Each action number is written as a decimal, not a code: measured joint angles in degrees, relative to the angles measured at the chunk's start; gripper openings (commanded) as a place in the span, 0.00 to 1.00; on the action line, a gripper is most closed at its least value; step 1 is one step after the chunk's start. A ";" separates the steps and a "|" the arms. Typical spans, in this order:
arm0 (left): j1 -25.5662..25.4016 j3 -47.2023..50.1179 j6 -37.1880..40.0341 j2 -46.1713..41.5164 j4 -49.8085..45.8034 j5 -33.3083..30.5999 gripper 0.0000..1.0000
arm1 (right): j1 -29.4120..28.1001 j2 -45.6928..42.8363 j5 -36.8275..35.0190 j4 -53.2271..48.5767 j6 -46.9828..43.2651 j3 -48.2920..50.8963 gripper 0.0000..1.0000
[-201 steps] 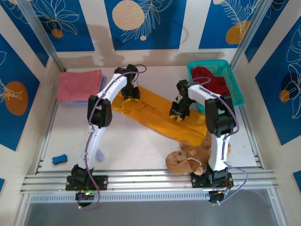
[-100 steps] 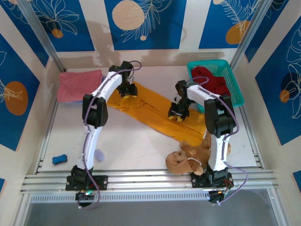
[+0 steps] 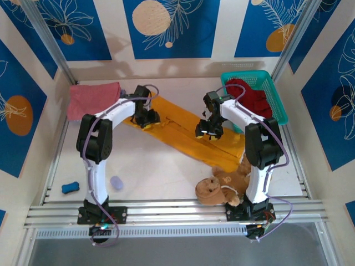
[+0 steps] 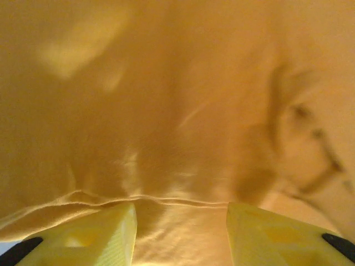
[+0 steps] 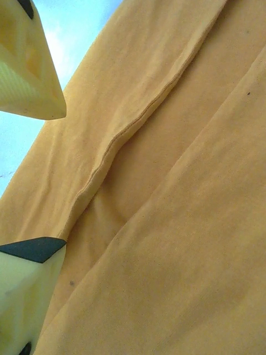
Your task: Fold and stack the t-shirts
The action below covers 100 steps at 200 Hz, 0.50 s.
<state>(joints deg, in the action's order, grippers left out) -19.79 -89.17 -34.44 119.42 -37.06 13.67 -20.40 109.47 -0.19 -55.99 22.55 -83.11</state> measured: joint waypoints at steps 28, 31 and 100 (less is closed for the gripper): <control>0.11 5.03 -4.13 -0.39 7.08 1.60 0.46 | -0.28 0.00 0.24 -0.17 0.00 0.00 0.61; 0.09 5.16 -4.33 -0.39 8.02 1.75 0.47 | -0.31 0.00 0.35 -0.22 0.00 0.00 0.61; 1.55 3.61 0.11 0.46 6.80 0.48 0.45 | -4.63 -1.46 3.65 -0.33 0.48 0.37 0.62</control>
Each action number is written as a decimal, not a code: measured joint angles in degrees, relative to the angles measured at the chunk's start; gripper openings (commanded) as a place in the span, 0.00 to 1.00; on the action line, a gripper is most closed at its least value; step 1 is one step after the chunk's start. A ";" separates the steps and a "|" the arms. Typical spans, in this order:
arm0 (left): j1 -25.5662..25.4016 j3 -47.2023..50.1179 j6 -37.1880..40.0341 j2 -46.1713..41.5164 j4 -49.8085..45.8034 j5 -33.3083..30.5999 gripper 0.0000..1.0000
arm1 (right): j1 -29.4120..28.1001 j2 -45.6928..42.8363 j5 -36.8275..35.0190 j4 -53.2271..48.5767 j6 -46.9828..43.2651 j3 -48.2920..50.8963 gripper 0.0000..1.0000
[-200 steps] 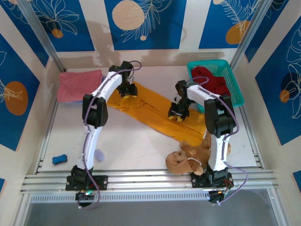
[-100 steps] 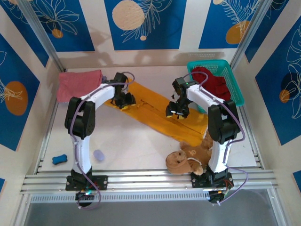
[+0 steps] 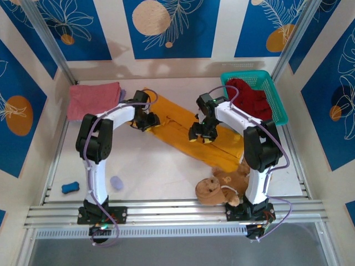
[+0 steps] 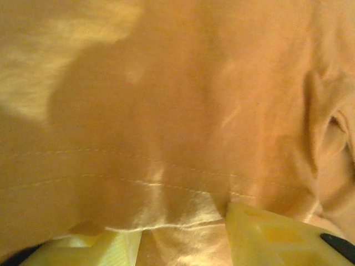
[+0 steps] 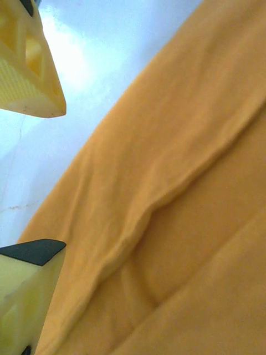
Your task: Fold and stack the t-shirts
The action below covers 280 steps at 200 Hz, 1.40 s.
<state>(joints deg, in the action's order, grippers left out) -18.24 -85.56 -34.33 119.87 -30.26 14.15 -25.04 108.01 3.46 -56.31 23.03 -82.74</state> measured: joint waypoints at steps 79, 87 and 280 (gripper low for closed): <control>5.60 -24.61 6.69 13.92 -12.55 -1.03 0.45 | 1.16 0.20 0.98 0.74 -0.02 0.00 0.61; 5.66 -24.83 6.67 13.99 -13.00 -1.36 0.45 | 1.86 0.46 0.02 0.87 0.00 0.00 0.61; 5.49 -17.42 -2.10 9.44 -4.98 -4.26 0.45 | 7.34 7.50 2.36 5.60 0.09 2.51 0.59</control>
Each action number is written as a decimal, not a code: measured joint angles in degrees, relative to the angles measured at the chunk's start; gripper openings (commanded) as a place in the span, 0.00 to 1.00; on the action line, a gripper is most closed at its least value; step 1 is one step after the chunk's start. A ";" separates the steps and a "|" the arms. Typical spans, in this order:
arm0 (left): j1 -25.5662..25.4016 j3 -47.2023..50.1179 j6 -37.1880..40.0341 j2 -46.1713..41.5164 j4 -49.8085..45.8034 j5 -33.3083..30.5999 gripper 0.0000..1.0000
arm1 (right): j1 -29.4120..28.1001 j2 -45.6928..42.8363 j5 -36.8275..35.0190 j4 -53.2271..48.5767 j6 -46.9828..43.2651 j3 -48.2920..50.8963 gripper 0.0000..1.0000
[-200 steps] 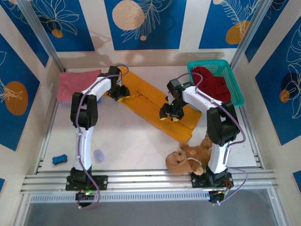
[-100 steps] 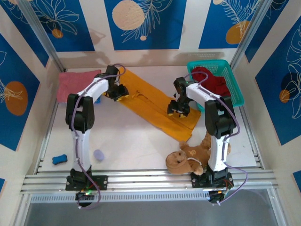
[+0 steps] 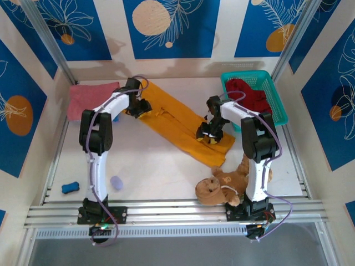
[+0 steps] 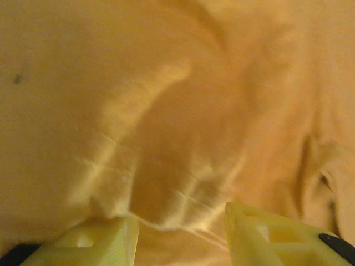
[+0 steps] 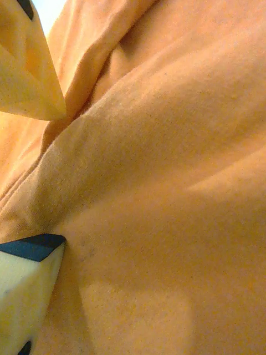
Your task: Fold and stack the t-shirts
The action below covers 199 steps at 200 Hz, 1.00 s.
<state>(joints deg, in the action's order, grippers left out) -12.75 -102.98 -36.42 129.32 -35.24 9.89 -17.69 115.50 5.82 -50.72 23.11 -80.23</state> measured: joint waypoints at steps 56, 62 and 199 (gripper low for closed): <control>-0.02 -13.27 -2.32 8.52 -1.51 -0.48 0.45 | -4.33 -2.71 6.32 1.25 4.26 5.33 0.59; -0.02 -15.19 -2.54 9.86 -1.97 -0.20 0.45 | -4.76 -2.75 6.97 1.20 4.72 5.57 0.59; -2.64 -32.70 -8.28 20.65 -3.65 6.10 0.44 | -25.49 -2.29 15.85 5.14 19.76 5.38 0.59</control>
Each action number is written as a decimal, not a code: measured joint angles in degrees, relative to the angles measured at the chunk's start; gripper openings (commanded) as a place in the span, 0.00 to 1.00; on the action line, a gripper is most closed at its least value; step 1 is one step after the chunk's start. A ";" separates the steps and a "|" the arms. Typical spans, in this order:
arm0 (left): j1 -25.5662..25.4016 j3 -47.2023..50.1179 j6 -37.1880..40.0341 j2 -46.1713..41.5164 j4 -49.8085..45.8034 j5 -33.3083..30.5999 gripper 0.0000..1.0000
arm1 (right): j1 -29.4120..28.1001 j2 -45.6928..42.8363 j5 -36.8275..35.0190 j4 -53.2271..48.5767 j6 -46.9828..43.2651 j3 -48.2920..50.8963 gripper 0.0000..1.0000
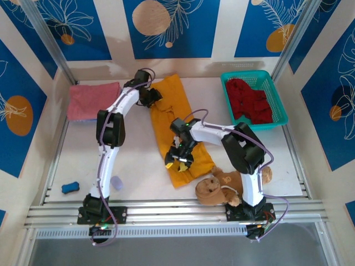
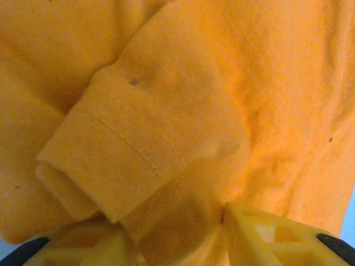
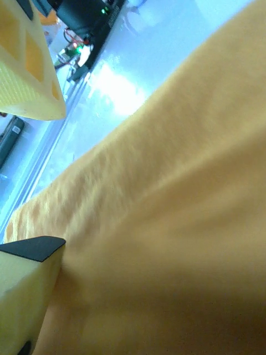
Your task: Fold and stack the t-shirts
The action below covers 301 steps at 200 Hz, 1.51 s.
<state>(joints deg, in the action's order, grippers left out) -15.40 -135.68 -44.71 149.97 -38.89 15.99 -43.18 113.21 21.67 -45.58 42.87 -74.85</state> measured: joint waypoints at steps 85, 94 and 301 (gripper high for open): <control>-0.11 -3.89 2.10 -0.46 -1.73 1.60 0.47 | 7.50 -4.17 -9.51 -5.57 -0.48 -2.84 0.65; -0.11 -3.89 2.75 -1.81 -2.19 1.60 0.48 | 8.63 -4.22 -10.29 -6.23 -0.92 -2.84 0.66; -0.11 40.46 13.38 -37.81 0.31 2.58 0.54 | -0.46 -1.16 -2.71 0.04 7.26 -0.57 0.99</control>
<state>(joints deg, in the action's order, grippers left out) -15.51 -95.22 -31.33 112.16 -38.59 18.57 -43.64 112.05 18.96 -45.54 50.13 -75.42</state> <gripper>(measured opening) 0.536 0.992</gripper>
